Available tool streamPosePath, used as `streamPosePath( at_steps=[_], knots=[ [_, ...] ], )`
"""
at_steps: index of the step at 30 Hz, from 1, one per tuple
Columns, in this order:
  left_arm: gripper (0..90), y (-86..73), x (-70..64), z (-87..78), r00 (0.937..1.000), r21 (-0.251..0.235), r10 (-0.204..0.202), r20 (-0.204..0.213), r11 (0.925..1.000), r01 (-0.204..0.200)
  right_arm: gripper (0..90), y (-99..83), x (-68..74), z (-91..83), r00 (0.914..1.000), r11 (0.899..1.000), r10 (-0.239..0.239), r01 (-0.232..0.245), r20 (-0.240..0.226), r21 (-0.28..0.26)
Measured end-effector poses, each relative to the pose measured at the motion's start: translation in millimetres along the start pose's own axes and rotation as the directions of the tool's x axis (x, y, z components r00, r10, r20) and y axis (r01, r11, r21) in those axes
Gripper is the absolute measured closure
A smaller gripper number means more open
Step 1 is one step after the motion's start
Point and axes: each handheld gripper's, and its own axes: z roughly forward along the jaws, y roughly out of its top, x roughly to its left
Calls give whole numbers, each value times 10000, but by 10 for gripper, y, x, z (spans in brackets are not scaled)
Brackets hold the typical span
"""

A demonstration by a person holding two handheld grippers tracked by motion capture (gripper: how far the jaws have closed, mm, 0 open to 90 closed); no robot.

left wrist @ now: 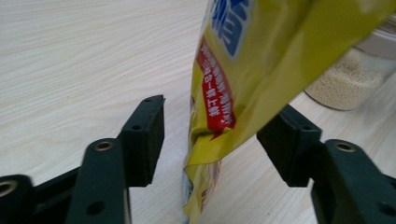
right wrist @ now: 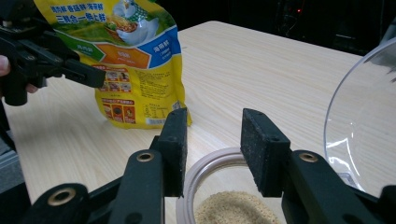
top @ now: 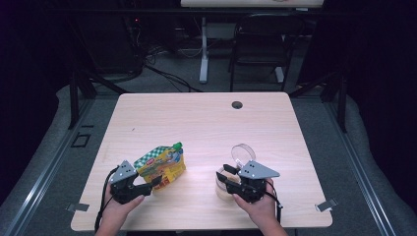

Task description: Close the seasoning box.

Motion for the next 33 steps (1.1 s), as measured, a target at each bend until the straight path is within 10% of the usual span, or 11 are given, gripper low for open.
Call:
streamPosePath(
  at_steps=[16,33],
  knots=[
    [350,85,-41,-126,9999,266,-121,34,9996,120,598,180,14,-213,9993,9994,-348,349,168,-23],
    [354,-55,-70,-167,9997,327,-235,-107,9992,238,855,274,-324,-658,9944,9980,534,-501,911,-389]
  ],
)
